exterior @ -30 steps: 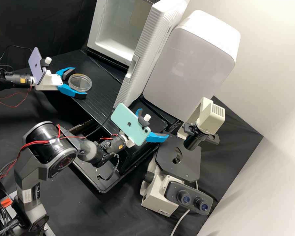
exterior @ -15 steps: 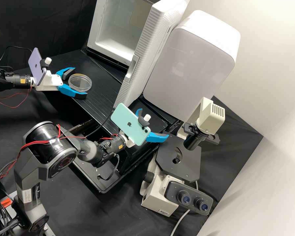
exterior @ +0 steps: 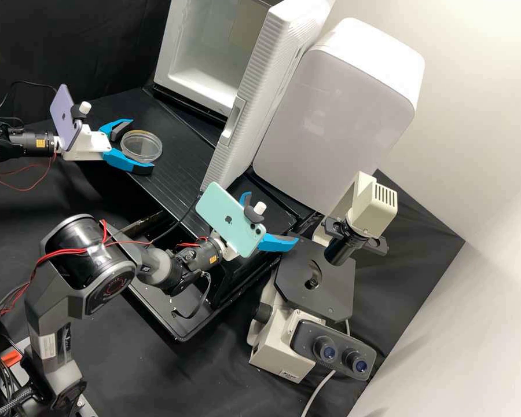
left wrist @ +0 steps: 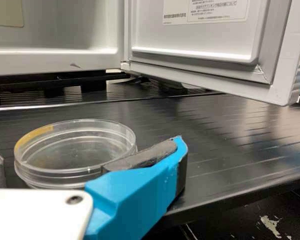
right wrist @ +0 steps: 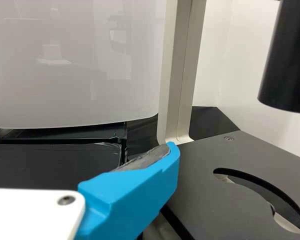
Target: Place the petri dish in the incubator
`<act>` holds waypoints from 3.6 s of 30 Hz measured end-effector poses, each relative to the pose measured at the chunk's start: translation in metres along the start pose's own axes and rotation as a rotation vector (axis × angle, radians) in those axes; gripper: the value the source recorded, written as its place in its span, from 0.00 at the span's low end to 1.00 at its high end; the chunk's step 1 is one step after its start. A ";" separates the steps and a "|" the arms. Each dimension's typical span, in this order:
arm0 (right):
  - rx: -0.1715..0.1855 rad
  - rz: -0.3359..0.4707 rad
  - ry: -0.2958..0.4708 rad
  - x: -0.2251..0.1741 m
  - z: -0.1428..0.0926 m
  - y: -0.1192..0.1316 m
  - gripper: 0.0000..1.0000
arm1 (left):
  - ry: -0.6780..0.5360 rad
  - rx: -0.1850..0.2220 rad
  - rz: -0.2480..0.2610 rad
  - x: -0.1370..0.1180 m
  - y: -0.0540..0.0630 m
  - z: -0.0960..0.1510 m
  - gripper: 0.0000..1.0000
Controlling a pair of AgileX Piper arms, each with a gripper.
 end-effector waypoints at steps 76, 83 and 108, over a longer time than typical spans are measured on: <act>0.000 0.000 0.000 0.000 0.000 0.000 1.00 | -0.008 0.000 0.015 -0.002 -0.001 0.003 0.00; 0.000 0.000 0.000 0.000 0.000 0.000 1.00 | -0.008 0.045 0.022 -0.002 -0.001 0.004 0.00; 0.000 0.000 0.000 0.000 0.000 0.000 1.00 | -0.029 0.070 0.167 -0.015 0.061 0.014 0.00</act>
